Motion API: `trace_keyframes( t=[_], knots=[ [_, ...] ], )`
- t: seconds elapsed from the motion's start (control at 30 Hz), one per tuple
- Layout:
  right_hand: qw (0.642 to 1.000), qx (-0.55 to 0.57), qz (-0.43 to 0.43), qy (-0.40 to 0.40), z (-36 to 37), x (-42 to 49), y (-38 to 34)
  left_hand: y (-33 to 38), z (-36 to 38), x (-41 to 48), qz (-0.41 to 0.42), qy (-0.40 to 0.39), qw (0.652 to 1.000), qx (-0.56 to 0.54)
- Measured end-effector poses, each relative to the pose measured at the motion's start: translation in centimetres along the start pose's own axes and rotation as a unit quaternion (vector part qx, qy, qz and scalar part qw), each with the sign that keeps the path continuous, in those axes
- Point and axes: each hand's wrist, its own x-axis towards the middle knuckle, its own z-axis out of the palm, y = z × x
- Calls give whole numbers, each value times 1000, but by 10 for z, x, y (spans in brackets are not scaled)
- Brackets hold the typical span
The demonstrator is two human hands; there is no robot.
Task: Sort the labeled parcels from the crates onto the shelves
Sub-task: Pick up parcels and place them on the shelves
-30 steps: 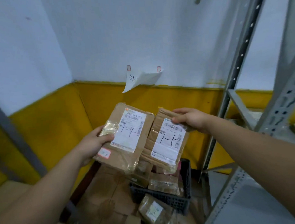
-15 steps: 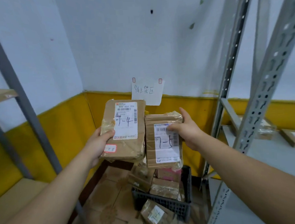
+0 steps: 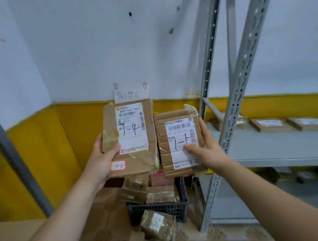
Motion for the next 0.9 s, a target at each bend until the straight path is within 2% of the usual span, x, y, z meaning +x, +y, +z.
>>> trace_keyframes(
  t=[0.1,0.3,0.57,0.9],
  knots=[
    [997,1,17,73,-24,-24,3,-2,21,-11,5,-66,998,7],
    [994,54,37,85,-87,-73,9,-3,94,-33,10,-184,981,59],
    [963,82,59,249,-241,-151,35,-21,246,-72,30,-255,964,75],
    [933,74,58,347,-434,-251,48,-70,463,-147,-26,-336,941,22]
  ],
)
